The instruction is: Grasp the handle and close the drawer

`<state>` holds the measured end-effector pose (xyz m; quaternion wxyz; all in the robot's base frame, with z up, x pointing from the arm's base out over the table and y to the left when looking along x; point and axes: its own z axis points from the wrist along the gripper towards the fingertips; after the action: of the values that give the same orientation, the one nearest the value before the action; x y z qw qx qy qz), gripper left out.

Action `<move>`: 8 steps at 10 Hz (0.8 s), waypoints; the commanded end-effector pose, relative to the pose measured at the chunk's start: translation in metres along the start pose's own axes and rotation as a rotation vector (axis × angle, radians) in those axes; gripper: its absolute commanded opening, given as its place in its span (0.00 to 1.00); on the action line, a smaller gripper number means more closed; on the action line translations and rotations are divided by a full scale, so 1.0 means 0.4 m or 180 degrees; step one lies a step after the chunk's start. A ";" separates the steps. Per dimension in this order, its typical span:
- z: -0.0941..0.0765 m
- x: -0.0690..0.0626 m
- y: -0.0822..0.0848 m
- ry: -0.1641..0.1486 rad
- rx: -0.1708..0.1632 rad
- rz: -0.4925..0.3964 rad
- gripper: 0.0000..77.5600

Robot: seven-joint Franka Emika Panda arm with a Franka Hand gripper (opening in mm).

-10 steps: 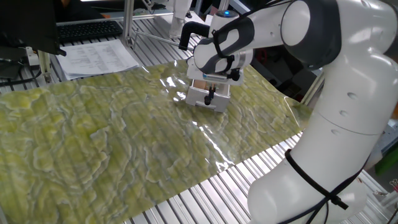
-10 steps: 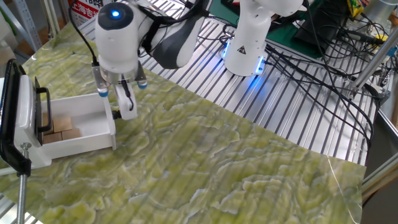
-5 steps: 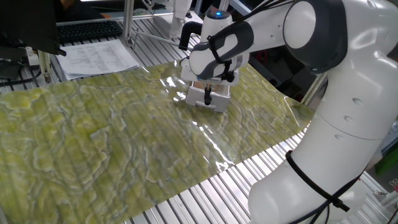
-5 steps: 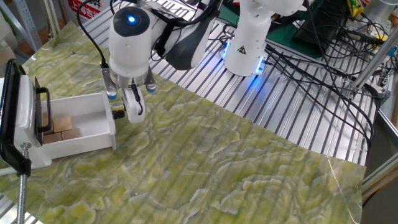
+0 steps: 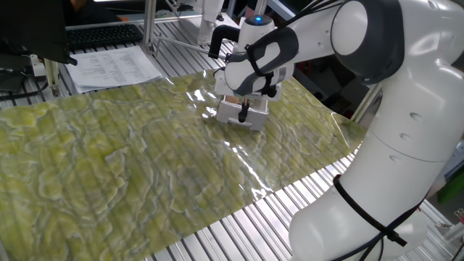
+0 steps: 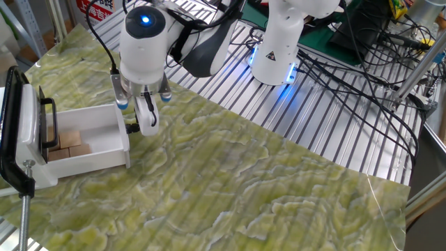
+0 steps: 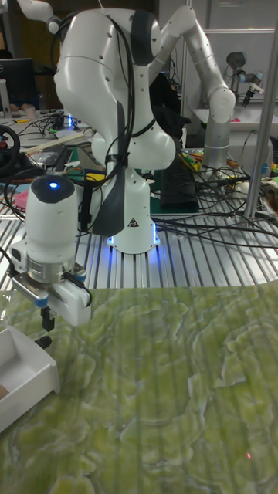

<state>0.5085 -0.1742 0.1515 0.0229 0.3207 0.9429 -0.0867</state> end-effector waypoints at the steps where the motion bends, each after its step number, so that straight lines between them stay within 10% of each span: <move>1: -0.002 -0.002 0.000 0.0038 -0.0127 -0.0022 0.00; 3: -0.001 -0.002 0.000 0.0031 -0.0131 -0.0038 0.00; 4: 0.000 -0.002 0.001 0.0030 -0.0131 -0.0038 1.00; 8: 0.000 -0.002 0.001 0.0030 -0.0131 -0.0038 1.00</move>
<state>0.5085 -0.1741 0.1506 0.0228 0.3149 0.9466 -0.0658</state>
